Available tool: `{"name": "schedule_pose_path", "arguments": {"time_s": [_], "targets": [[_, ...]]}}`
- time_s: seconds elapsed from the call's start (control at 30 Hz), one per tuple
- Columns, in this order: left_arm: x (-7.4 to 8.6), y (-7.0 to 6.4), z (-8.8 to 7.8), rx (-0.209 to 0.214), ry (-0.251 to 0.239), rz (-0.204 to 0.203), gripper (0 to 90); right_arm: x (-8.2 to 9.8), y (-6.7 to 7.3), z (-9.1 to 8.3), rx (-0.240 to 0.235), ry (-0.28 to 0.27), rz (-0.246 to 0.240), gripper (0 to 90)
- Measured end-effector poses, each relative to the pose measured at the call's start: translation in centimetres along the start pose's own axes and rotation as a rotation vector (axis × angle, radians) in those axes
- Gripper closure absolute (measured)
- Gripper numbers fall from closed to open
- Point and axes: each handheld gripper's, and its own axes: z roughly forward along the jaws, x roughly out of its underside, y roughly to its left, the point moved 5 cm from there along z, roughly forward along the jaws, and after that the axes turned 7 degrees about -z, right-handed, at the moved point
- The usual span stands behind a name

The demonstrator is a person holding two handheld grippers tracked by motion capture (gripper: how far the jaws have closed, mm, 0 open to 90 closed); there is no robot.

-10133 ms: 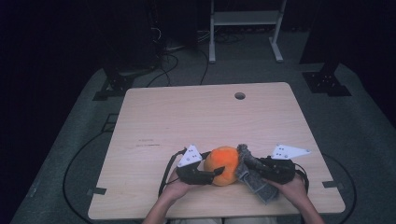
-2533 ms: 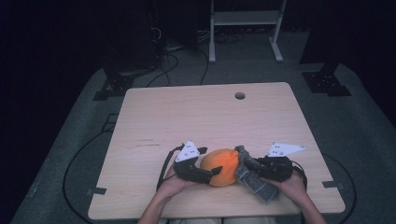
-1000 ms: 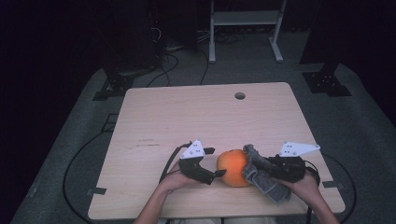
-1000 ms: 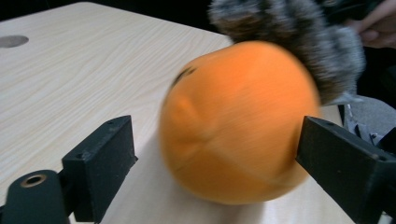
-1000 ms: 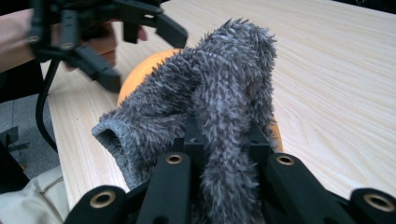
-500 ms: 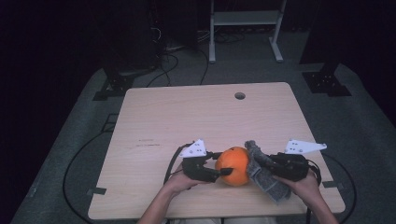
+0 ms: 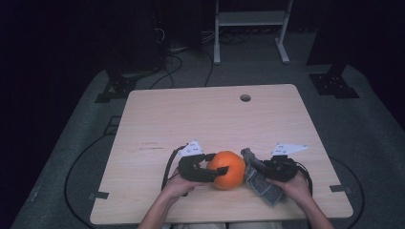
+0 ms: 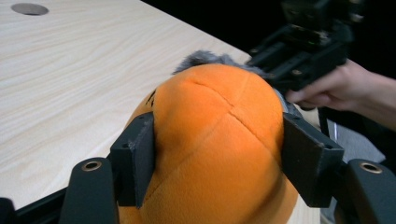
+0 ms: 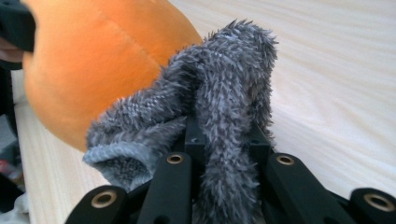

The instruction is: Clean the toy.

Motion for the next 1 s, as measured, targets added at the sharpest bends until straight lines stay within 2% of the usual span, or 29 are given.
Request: {"name": "schedule_pose_path", "arguments": {"time_s": [0.03, 0.13, 0.17, 0.2, 0.27, 0.33, 0.37, 0.43, 0.47, 0.53, 0.6, 0.63, 0.7, 0.73, 0.77, 0.83, 0.9, 1.0], "targets": [[-0.2, -0.1, 0.2, -0.013, -0.004, 0.006, 32.0, -0.4, 0.3, -0.5, -0.008, -0.025, -0.003, 76.8], [-0.7, -0.3, 1.0, -0.048, -0.012, 0.011, 30.3, -2.2, 2.1, -1.6, -0.035, -0.106, -0.057, 76.8], [-0.9, -0.4, 1.2, -0.05, -0.007, 0.013, 28.7, -2.7, 2.6, -1.7, -0.042, -0.119, -0.076, 76.8], [-0.9, -0.6, 1.3, -0.047, 0.002, 0.028, 26.1, -2.9, 2.9, -1.5, -0.029, -0.112, -0.1, 76.8], [-0.8, -0.8, 1.1, -0.009, 0.019, 0.077, 20.6, -2.5, 2.7, -1.0, -0.026, -0.094, -0.108, 76.7], [-0.4, -0.8, 0.4, 0.043, 0.026, 0.121, 16.4, -1.9, 2.0, -1.0, -0.034, -0.104, -0.076, 76.7], [-0.3, -0.6, 0.1, 0.052, 0.023, 0.135, 14.6, -1.7, 1.7, -1.2, -0.032, -0.098, -0.064, 76.7], [-0.2, 0.3, -0.3, 0.074, 0.021, 0.122, 12.3, -1.4, 1.4, -1.3, -0.024, -0.082, -0.064, 76.6], [-0.2, 0.3, -0.3, 0.074, 0.021, 0.122, 12.2, -1.3, 1.2, -1.4, -0.029, -0.083, -0.055, 76.7], [0.4, 1.2, 0.4, 0.091, 0.059, 0.154, 11.2, -1.2, 1.1, -1.3, -0.029, -0.076, -0.054, 76.6], [1.1, 1.2, 1.1, 0.135, 0.099, 0.165, 9.1, -1.3, 1.0, -1.2, -0.031, -0.077, -0.049, 76.6], [1.3, 1.1, 1.4, 0.135, 0.103, 0.197, 8.1, -1.3, 0.8, -1.2, -0.029, -0.077, -0.05, 76.6], [1.4, 1.1, 1.6, 0.124, 0.093, 0.224, 9.4, -1.3, 0.6, -1.1, -0.03, -0.077, -0.038, 76.6], [1.3, 1.1, 1.6, 0.101, 0.082, 0.236, 16.2, -1.3, 0.5, -1.0, -0.029, -0.077, -0.033, 76.6], [1.2, 0.9, 1.5, 0.077, 0.07, 0.229, 23.9, -1.3, 0.4, -1.1, -0.026, -0.078, -0.026, 76.6], [0.8, 0.1, 1.0, 0.073, 0.05, 0.196, 32.1, -1.6, 0.5, -1.5, -0.013, -0.084, -0.033, 76.7], [0.4, -0.8, 0.4, 0.055, 0.043, 0.185, 33.4, -2.1, 0.6, -2.2, -0.02, -0.099, -0.051, 76.6], [0.1, -1.6, 0.1, 0.003, 0.052, 0.186, 33.3, -2.6, 1.0, -3.3, -0.026, -0.13, -0.07, 76.6]]}}
